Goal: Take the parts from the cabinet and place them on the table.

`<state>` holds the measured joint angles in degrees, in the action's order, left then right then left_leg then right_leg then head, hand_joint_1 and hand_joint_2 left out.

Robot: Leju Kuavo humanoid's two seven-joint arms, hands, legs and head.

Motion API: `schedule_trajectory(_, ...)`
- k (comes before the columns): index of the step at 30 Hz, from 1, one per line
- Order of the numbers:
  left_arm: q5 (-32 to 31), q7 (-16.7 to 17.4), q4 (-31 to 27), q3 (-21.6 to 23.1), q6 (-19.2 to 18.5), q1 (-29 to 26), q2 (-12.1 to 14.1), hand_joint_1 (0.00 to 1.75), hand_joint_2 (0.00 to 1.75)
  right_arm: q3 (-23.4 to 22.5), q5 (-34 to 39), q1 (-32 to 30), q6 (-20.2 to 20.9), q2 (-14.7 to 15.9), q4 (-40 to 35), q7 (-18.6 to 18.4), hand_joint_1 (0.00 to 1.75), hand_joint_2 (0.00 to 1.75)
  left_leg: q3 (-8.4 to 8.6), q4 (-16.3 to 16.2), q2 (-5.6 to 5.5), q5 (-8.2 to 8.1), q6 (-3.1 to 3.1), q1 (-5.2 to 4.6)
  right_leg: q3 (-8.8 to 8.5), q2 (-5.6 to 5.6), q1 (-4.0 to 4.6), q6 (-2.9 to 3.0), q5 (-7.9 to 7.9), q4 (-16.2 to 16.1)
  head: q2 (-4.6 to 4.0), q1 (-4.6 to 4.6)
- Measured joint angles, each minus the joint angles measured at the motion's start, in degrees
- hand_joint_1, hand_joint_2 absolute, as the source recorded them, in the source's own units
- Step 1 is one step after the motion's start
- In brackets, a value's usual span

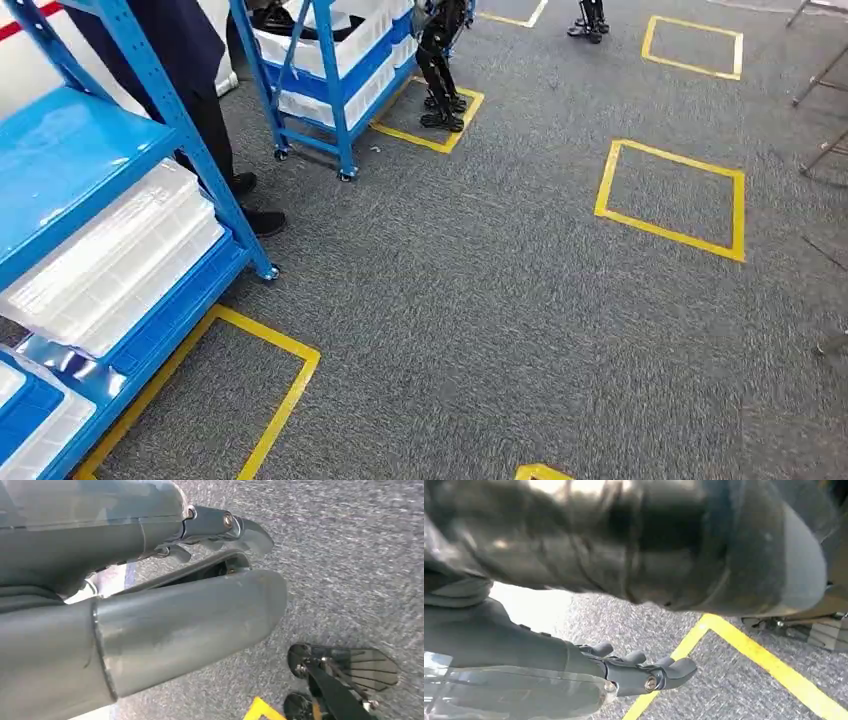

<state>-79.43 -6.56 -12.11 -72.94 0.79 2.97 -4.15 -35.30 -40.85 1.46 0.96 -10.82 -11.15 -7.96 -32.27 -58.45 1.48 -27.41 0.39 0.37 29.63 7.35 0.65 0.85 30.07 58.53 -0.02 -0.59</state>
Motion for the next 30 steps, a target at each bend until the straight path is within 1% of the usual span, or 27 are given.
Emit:
schedule_trajectory(1,0.0,0.02,0.0,0.0,-0.04,0.02,-0.02,0.0,0.0,-0.02,0.0,0.03,-0.04,0.0,-0.02,0.0,0.0,0.0,0.58,0.49,-0.5,0.42,0.58,0.41,0.0,-0.54,-0.21,-0.41,0.48,0.26,0.0,0.0)
schedule_trajectory(2,-0.02,0.02,0.0,0.0,-0.07,0.05,-0.02,0.0,0.0,-0.11,0.0,-0.02,-0.07,0.0,0.0,-0.04,0.0,0.0,0.36,0.66,-0.9,0.63,0.92,0.53,0.62,-4.08,-0.47,-0.89,2.35,2.19,0.02,-0.07)
schedule_trajectory(3,-0.02,0.09,0.0,0.0,-0.11,0.14,0.0,0.0,0.0,-0.15,0.0,-0.15,-0.15,0.0,0.0,-0.04,0.0,0.0,0.12,0.64,-1.19,0.84,1.17,0.53,2.15,-5.96,-0.67,-1.08,4.69,5.5,0.02,-0.07)
schedule_trajectory(4,-0.04,0.11,0.0,0.0,-0.15,0.27,0.0,0.0,0.0,-0.24,0.0,-0.17,-0.24,0.0,0.0,-0.04,0.0,0.0,-0.2,0.6,-1.76,1.01,1.38,0.52,4.55,-6.88,-0.89,-1.26,7.44,10.66,0.0,-0.04)
schedule_trajectory(5,-0.11,0.13,0.0,0.0,-0.15,0.3,0.0,0.0,0.0,-0.35,-0.04,-0.18,-0.24,0.02,0.0,-0.04,0.0,0.0,-0.49,0.56,-2.32,1.16,1.37,0.47,6.6,-7.1,-0.98,-1.38,9.25,15.04,0.0,-0.04)
schedule_trajectory(6,-0.11,0.13,0.0,0.0,-0.15,0.29,0.0,0.0,0.0,-0.44,-0.09,-0.22,-0.24,0.02,0.0,-0.04,0.0,0.0,-0.7,0.49,-3.02,1.26,1.27,0.47,7.91,-7.14,-1.02,-1.43,9.78,17.82,0.0,-0.04)
schedule_trajectory(7,-0.11,0.13,0.0,0.0,-0.15,0.27,0.0,0.0,0.0,-0.52,-0.09,-0.22,-0.24,0.04,0.0,-0.04,0.0,0.0,-0.76,0.44,-3.69,1.34,1.21,0.48,7.93,-7.16,-1.08,-1.43,8.78,17.73,0.0,-0.04)
schedule_trajectory(8,-0.09,0.15,0.0,0.0,-0.13,0.26,0.0,0.0,0.0,-0.57,-0.09,-0.26,-0.24,0.04,0.0,-0.04,0.0,0.0,-0.76,0.38,-4.59,1.42,1.1,0.49,6.33,-7.28,-1.19,-1.33,6.23,14.53,0.02,-0.04)
schedule_trajectory(9,-0.09,0.15,0.0,0.0,-0.15,0.27,0.0,0.0,0.0,-0.59,-0.09,-0.32,-0.24,0.07,0.0,-0.04,0.0,0.0,-0.67,0.33,-5.39,1.47,1.01,0.5,3.89,-7.66,-1.31,-1.15,3.41,9.66,0.0,-0.04)
schedule_trajectory(10,-0.09,0.15,0.0,0.0,-0.15,0.32,0.0,0.0,0.0,-0.59,-0.09,-0.36,-0.24,0.13,0.0,-0.04,0.0,0.0,-0.63,0.28,-6.19,1.55,0.82,0.54,1.12,-9.13,-1.43,-0.94,0.67,3.92,0.0,-0.04)
schedule_trajectory(11,-0.09,0.15,0.0,0.0,-0.15,0.32,-0.04,0.0,0.0,-0.63,-0.09,-0.59,-0.24,0.15,0.0,-0.07,0.0,0.0,-0.93,0.25,-6.69,1.67,0.55,0.61,-0.16,-12.76,-1.59,-0.7,0.51,0.58,0.0,-0.04)
schedule_trajectory(12,-0.09,0.15,0.0,0.0,-0.15,0.5,-0.04,0.0,0.0,-0.7,-0.09,-0.63,-0.24,0.15,0.02,-0.07,0.0,0.0,-1.19,-0.01,-7.27,1.75,0.07,0.36,-0.01,-12.82,-1.33,-0.73,0.36,0.12,0.0,-0.02)
schedule_trajectory(13,-0.09,0.15,0.0,0.0,-0.15,0.41,-0.04,0.0,0.0,-0.7,-0.09,-0.42,-0.24,0.15,0.02,-0.04,0.0,0.0,-1.48,0.16,-7.74,1.98,-0.32,0.51,0.12,-11.82,-1.24,-0.66,0.29,0.24,0.0,-0.04)
schedule_trajectory(15,-0.09,0.15,0.0,0.0,-0.15,0.1,-0.04,0.0,0.0,-0.7,-0.09,-0.28,-0.24,0.15,0.02,-0.04,0.0,0.0,-1.56,0.72,-9.06,2.55,-1.28,0.74,0.06,-10.8,-0.97,-0.12,0.01,0.11,0.02,-0.02)
schedule_trajectory(16,-0.09,0.17,0.0,0.0,-0.13,0.12,0.02,0.0,0.0,-0.7,-0.09,-0.28,-0.24,0.11,0.02,-0.04,0.0,0.0,-1.93,0.16,-8.48,2.34,-1.37,0.7,-0.02,-9.82,-1.75,0.64,-0.59,-0.69,0.0,-0.04)
schedule_trajectory(17,-0.09,0.15,0.0,0.0,-0.15,0.06,0.0,0.0,0.0,-0.7,-0.09,-0.32,-0.24,0.13,0.02,-0.07,0.0,0.0,-2.63,-1.1,-5.27,1.17,-1.31,0.42,-0.06,-9.01,-1.46,1.12,-0.76,-0.97,0.0,-0.02)
schedule_trajectory(18,-0.09,0.2,0.0,0.0,-0.17,0.18,-0.11,0.0,0.0,-0.7,-0.09,-0.42,-0.24,0.13,0.02,-0.04,0.0,0.0,-4.06,-4.1,-3.38,-1.07,-1.31,0.46,0.06,-8.23,-1.27,1.56,-0.88,-0.97,0.02,0.11)
schedule_trajectory(19,-0.11,0.17,0.0,0.0,-0.17,0.35,-0.11,0.0,0.0,-0.72,-0.11,-0.59,-0.24,0.13,0.02,-0.04,0.0,0.0,-6.15,-8.87,-2.39,-3.82,-1.45,0.51,0.22,-7.25,-1.0,1.57,-0.88,-0.93,0.0,0.11)
schedule_trajectory(20,-0.09,0.18,0.0,0.0,-0.17,0.44,-0.13,0.0,0.0,-0.72,-0.11,-0.75,-0.24,0.13,0.02,-0.04,0.0,0.0,-8.15,-13.64,-2.15,-6.06,-1.59,0.57,0.36,-6.24,-0.78,1.63,-0.84,-0.88,0.02,0.09)
schedule_trajectory(21,-0.09,0.17,0.0,0.0,-0.17,0.44,-0.13,0.0,0.0,-0.72,-0.15,-0.79,-0.26,0.13,0.02,-0.04,0.0,0.0,-9.42,-17.09,-2.06,-7.16,-1.72,0.57,0.57,-5.29,-0.59,1.65,-0.83,-0.82,0.0,0.11)
schedule_trajectory(22,-0.09,0.2,0.0,0.0,-0.17,0.37,-0.13,0.0,0.0,-0.72,-0.22,-0.78,-0.31,0.13,0.02,-0.04,0.0,0.0,-9.23,-17.54,-1.96,-6.77,-1.75,0.57,0.61,-4.52,-0.47,1.7,-0.8,-0.74,0.0,0.11)
schedule_trajectory(23,-0.07,0.2,0.0,0.0,-0.17,0.23,-0.11,0.0,0.0,-0.72,-0.28,-0.74,-0.31,0.13,0.02,-0.04,0.0,0.0,-7.68,-15.31,-1.81,-5.37,-1.68,0.57,0.62,-3.81,-0.38,1.72,-0.74,-0.65,0.0,0.11)
schedule_trajectory(24,-0.07,0.2,0.0,0.0,-0.17,0.1,-0.13,0.0,0.0,-0.72,-0.35,-0.65,-0.33,0.15,0.02,-0.04,0.0,0.0,-4.66,-10.63,-1.56,-3.16,-1.53,0.55,0.57,-3.15,-0.35,1.67,-0.65,-0.5,0.02,0.11)
schedule_trajectory(25,-0.04,0.2,0.0,0.0,-0.17,0.11,-0.13,0.0,0.0,-0.72,-0.37,-0.54,-0.35,0.13,0.02,-0.04,0.0,0.0,-0.89,-4.3,-0.49,-0.81,-1.25,0.41,0.47,-2.5,-0.31,1.53,-0.48,-0.28,0.0,0.11)
schedule_trajectory(26,0.0,0.17,0.0,0.0,-0.17,0.27,-0.13,0.0,0.0,-0.72,-0.42,-0.46,-0.37,0.13,0.02,-0.04,0.0,0.0,1.33,0.21,2.33,-0.83,-0.77,0.08,0.43,-1.98,-0.22,1.35,-0.29,-0.01,0.0,0.11)
schedule_trajectory(27,0.0,0.15,0.0,0.0,-0.17,0.41,-0.15,0.0,0.0,-0.72,-0.55,-0.45,-0.39,0.13,0.02,-0.04,0.0,0.0,1.45,0.16,2.58,-0.85,-0.44,-0.27,0.47,-1.4,0.04,0.98,-0.05,0.07,0.0,0.07)
schedule_trajectory(30,0.0,0.11,0.0,0.0,-0.13,0.15,-0.24,0.0,0.0,-0.83,-0.79,-0.06,-0.42,0.2,0.02,-0.06,0.0,0.0,1.12,0.41,0.94,-0.57,0.07,-0.48,-0.02,-0.37,-0.13,0.33,-0.18,-0.16,0.0,0.11)
